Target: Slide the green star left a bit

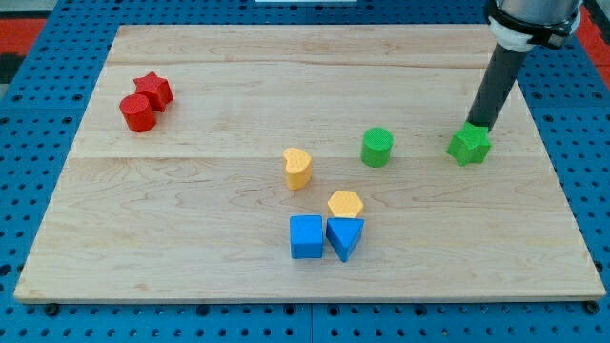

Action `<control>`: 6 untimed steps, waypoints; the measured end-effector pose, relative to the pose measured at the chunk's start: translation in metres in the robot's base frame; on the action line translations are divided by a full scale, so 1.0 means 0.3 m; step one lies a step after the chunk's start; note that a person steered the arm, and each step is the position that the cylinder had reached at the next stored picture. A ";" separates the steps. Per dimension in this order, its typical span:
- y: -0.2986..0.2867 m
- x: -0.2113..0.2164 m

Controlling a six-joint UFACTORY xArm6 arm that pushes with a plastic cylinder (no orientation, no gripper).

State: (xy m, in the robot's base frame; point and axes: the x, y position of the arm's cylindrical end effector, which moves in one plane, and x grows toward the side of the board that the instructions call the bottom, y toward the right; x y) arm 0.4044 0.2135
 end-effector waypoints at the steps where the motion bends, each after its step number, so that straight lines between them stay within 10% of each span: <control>1: 0.003 0.081; 3: 0.007 0.283; 6: -0.095 0.178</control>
